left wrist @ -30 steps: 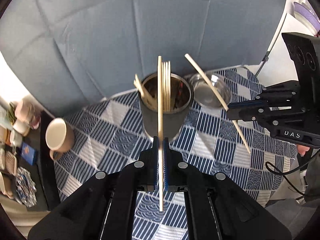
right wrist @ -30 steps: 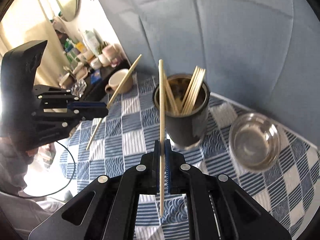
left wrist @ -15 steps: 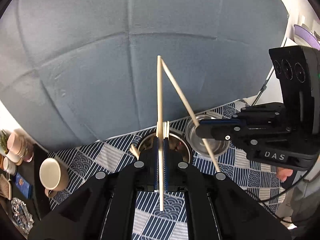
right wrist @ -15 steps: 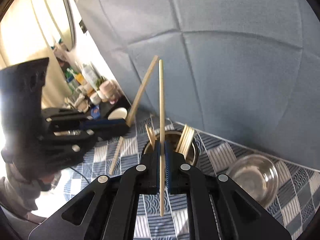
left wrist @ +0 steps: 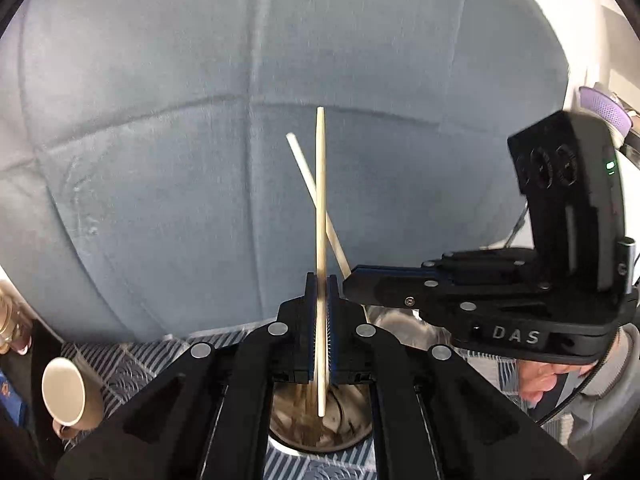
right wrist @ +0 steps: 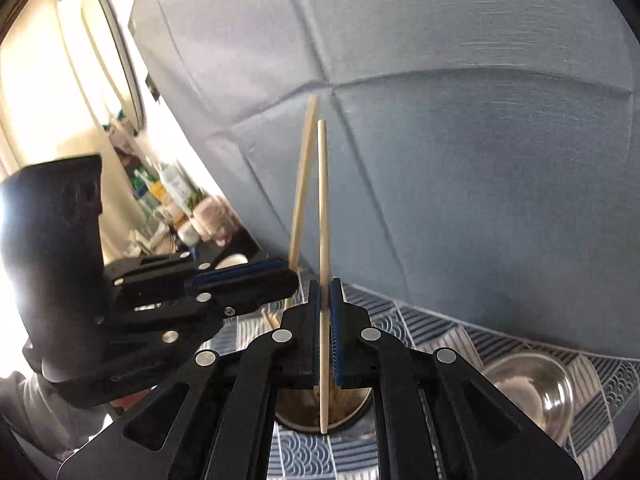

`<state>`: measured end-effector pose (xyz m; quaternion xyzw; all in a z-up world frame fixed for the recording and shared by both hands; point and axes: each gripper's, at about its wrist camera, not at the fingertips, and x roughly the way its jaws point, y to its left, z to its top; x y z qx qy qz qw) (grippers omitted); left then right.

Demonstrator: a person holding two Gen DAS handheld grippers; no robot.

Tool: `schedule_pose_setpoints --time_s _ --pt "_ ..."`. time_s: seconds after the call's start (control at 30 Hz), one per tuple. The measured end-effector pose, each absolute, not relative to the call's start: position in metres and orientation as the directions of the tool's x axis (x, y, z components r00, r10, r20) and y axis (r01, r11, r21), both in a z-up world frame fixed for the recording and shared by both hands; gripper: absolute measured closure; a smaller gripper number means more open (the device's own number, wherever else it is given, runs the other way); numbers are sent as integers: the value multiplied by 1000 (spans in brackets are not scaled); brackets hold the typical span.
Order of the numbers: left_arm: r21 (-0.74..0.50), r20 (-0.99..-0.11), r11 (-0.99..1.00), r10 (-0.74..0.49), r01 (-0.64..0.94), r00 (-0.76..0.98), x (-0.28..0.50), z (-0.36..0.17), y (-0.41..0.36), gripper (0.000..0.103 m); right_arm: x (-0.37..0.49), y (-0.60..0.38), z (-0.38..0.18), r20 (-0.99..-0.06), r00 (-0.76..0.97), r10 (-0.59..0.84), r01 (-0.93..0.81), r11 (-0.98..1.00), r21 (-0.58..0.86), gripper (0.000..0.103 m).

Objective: Organize utensils
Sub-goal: 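Lower the left tool's chopstick into the holder and open it while the right tool releases its chopstick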

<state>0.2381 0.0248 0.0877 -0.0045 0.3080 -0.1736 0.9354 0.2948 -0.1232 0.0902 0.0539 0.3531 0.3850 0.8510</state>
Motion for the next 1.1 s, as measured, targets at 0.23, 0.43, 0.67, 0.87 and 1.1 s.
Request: schedule_pose_setpoints --time_s 0.23,0.43,0.67,0.87,1.1 --pt "-135 -533 944 -325 301 781 223 59 26 98 298 -123 66 -500 446 743 -623 658 423 98" --pt "-195 -562 946 -325 261 760 216 30 30 98 296 -116 37 -536 405 741 -616 655 438 98" --pt "-192 -581 959 -283 209 763 212 22 34 98 290 -124 30 -567 397 722 -600 671 435 98" --pt "-159 -587 968 -250 193 770 210 24 43 98 285 -132 36 -559 417 716 -597 680 426 95" --pt "-161 -569 969 -247 188 784 199 36 46 98 275 -136 48 -570 433 698 -595 697 401 94"
